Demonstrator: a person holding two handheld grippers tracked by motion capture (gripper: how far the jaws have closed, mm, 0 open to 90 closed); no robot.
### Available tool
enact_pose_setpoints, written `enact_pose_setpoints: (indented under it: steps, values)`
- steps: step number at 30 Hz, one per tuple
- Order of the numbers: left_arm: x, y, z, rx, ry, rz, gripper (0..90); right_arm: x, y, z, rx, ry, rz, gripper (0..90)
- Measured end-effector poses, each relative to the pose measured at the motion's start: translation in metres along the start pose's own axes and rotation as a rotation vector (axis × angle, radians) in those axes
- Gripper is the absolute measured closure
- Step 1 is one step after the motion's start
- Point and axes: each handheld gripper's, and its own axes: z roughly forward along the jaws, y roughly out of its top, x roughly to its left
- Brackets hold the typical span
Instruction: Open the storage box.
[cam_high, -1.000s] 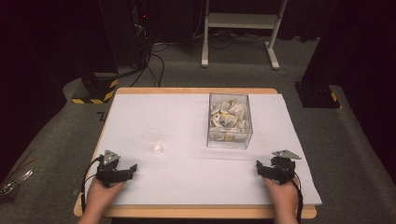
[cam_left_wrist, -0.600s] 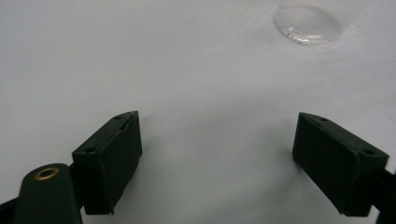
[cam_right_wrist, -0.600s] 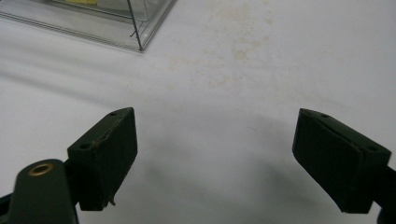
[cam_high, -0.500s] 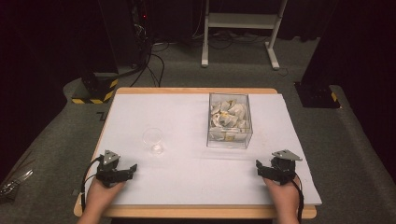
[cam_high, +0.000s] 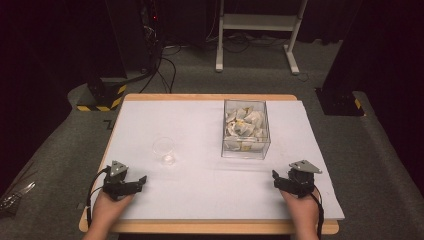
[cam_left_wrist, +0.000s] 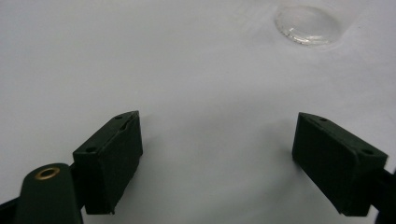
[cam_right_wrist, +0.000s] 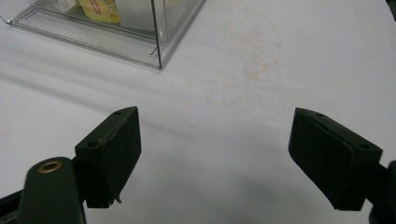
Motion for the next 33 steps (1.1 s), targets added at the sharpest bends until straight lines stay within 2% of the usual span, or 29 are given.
enact_pose_setpoints:
  steps: [5,7,21,24,33]
  values:
    - [0.000,0.000,0.000,0.001,-0.001,0.000,16.6,0.004,0.003,0.001,-0.011,0.006,-0.008,17.6]
    - [0.000,0.000,0.000,0.000,-0.001,-0.004,16.6,0.006,0.005,0.001,-0.013,0.015,0.010,17.7]
    - [-0.001,-0.001,0.000,-0.002,0.003,0.005,16.7,0.020,0.018,0.004,-0.044,0.069,0.008,18.8]
    - [-0.001,-0.001,0.000,-0.005,0.000,-0.006,16.7,0.023,0.021,0.004,-0.053,0.070,-0.006,19.1]
    - [0.000,-0.001,0.000,-0.007,0.009,-0.001,18.3,0.034,0.031,0.007,-0.085,0.095,-0.018,21.0]
